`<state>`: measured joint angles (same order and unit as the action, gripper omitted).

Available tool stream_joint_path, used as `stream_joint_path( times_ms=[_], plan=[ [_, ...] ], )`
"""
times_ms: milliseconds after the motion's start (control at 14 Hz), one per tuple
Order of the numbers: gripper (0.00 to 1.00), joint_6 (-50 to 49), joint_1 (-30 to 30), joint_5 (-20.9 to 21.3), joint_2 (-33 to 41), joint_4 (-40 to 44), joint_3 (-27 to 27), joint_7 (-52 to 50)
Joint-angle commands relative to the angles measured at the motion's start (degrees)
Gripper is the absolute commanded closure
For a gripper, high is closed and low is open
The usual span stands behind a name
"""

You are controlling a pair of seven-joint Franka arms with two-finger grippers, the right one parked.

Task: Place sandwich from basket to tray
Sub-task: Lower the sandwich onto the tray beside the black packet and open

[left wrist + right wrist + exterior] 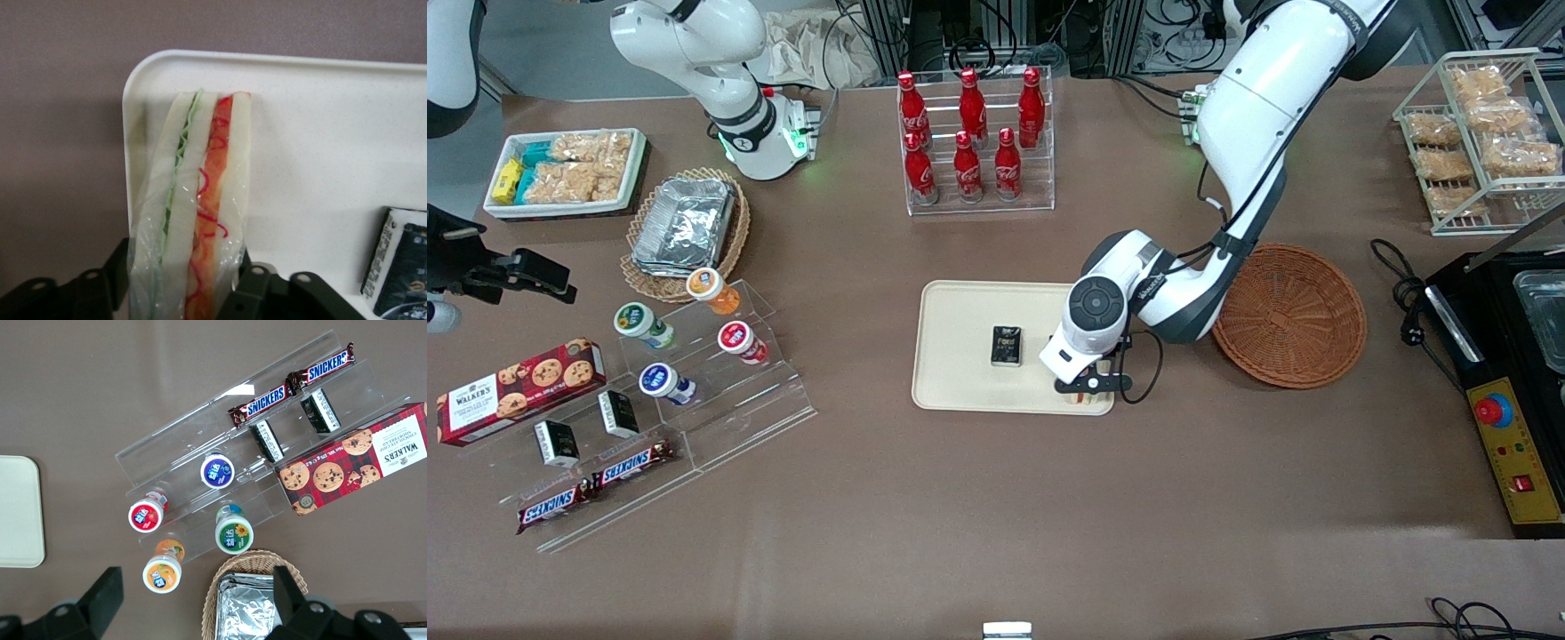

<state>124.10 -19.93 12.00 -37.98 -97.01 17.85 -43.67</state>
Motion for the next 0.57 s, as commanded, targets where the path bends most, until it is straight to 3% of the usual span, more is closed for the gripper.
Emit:
stream_joint_path(
  times_ms=[0,500],
  plan=[
    [0.0,-0.6,0.0,0.9,1.8,0.9,-0.4,-1.7],
    [0.0,-17.9,4.7,-0.2,15.4,8.2,-0.5,-4.0]
  ],
)
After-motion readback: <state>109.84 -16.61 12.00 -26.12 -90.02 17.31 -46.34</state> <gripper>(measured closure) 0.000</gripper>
